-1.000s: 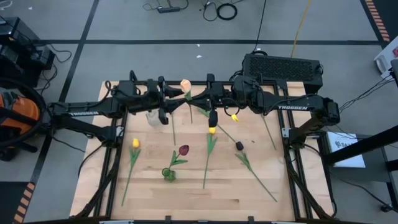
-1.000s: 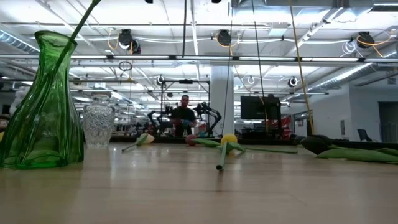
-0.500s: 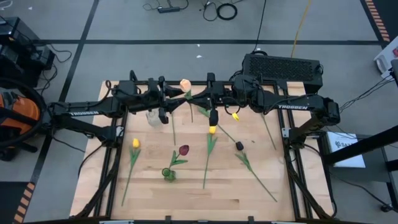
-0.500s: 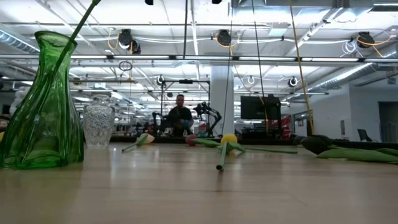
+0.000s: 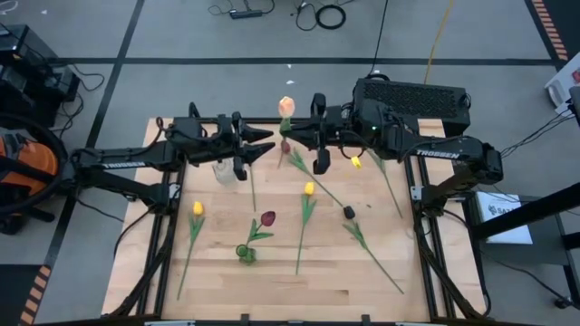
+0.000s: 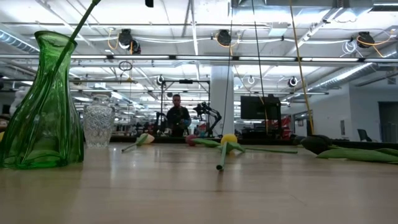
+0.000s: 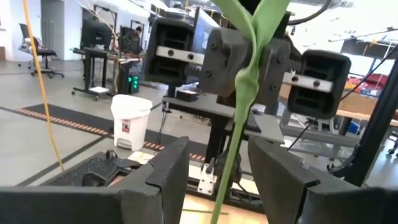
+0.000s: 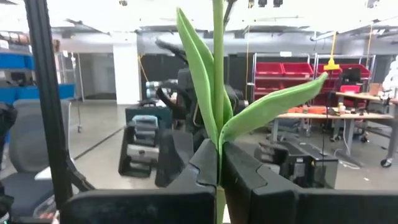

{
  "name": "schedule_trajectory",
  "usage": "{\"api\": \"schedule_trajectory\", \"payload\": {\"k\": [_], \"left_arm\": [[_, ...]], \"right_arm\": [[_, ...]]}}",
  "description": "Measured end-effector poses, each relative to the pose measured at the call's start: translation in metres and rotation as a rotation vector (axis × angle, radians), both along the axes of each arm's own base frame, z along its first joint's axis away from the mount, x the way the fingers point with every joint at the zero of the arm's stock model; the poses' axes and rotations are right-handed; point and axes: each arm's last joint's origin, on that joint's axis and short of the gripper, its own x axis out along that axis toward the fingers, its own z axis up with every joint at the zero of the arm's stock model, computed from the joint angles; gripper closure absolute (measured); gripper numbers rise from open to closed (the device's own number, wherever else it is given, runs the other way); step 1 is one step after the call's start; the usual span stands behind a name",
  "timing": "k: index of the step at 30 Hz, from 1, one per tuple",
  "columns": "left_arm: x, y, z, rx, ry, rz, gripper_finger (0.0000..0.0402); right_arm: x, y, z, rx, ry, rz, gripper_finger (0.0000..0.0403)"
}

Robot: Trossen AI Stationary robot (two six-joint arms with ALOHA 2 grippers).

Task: Sort flowers into vase by color
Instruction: Put the right orange tulip into the transparent vase

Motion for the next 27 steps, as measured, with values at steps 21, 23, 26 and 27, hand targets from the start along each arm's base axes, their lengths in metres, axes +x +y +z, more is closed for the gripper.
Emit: {"api": "schedule_trajectory", "payload": {"k": [21, 23, 26, 27], "left_arm": [[0.023, 0.004, -0.017, 0.022, 0.046, -0.034, 0.0244], [0.023, 0.003, -0.017, 0.025, 0.046, -0.035, 0.0265], [0.023, 0.004, -0.016, 0.056, 0.043, -0.031, 0.0311], [0.023, 0.003, -0.016, 0.059, 0.04, -0.031, 0.033]], "right_arm": [[0.012, 0.0, -0.013, 0.03, 0.048, 0.013, 0.0402], [0.012, -0.001, -0.014, 0.03, 0.05, 0.011, 0.0402], [0.013, -0.001, -0.014, 0.032, 0.056, 0.006, 0.0403], [0.013, -0.001, -0.014, 0.033, 0.057, 0.006, 0.0403]]}}
